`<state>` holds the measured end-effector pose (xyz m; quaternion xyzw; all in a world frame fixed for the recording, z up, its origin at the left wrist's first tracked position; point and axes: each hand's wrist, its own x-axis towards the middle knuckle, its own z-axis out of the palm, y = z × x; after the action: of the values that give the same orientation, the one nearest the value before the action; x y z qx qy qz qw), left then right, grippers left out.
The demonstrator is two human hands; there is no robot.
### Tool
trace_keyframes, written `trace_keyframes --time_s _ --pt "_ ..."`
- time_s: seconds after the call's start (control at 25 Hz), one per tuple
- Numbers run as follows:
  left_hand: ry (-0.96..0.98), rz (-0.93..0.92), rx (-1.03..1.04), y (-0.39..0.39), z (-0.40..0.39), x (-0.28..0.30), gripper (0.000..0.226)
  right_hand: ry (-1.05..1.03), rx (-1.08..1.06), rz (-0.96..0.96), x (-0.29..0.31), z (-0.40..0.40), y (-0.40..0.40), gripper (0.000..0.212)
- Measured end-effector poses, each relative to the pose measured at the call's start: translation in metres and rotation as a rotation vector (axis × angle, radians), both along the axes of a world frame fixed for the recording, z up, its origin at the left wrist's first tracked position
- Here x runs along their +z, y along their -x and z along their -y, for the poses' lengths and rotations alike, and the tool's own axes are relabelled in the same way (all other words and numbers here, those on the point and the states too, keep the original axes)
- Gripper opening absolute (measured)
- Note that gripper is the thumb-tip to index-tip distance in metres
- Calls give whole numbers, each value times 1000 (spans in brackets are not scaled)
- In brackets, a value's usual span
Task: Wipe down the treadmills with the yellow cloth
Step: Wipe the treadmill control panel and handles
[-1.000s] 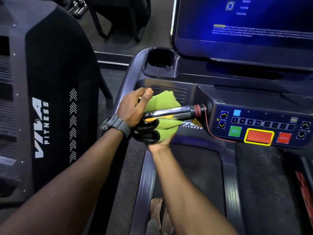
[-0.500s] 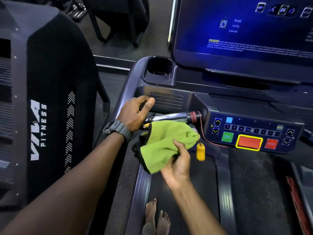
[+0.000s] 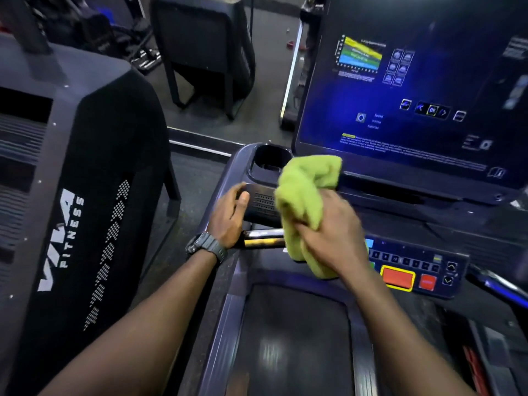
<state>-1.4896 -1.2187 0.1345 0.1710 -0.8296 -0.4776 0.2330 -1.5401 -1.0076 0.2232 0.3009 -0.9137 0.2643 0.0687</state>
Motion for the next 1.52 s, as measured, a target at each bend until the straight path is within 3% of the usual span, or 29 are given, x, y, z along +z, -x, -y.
trace_keyframes --time_s 0.08,0.16,0.32,0.4,0.52,0.6,0.72,0.96,1.04,1.16,1.24,1.32,1.44,1.52 --pt "-49 -8 44 1 1 -1 66 -636 102 22 -21 34 13 74" --pt "23 33 -1 2 2 -5 71 -872 203 68 -50 67 10 84" --pt "117 80 -92 4 1 -7 76 -814 377 -56 -64 80 12 80" --pt "109 69 -85 5 2 -10 76 -809 417 -8 -52 57 37 74" --pt "120 86 -80 6 2 -12 74 -776 284 31 -44 37 47 66" --pt "115 82 -62 7 1 -12 70 -793 232 -139 -62 49 26 76" --pt "100 58 -15 13 1 -10 61 -819 396 -232 -73 61 12 97" --pt "7 -7 86 45 7 3 66 -665 788 -143 -43 51 89 53" --pt "5 -24 127 53 12 5 66 -642 815 -322 -38 72 114 43" --pt "43 16 222 62 16 0 67 -589 762 -601 -43 121 140 43" --pt "126 83 236 67 16 -9 67 -599 812 -596 -54 128 143 47" --pt "218 122 228 74 16 -16 65 -632 1010 -639 -64 100 157 47" --pt "183 79 228 83 15 -15 59 -746 1287 -654 -61 52 180 55" --pt "190 73 262 85 13 -13 58 -686 1272 -721 -55 72 185 47"
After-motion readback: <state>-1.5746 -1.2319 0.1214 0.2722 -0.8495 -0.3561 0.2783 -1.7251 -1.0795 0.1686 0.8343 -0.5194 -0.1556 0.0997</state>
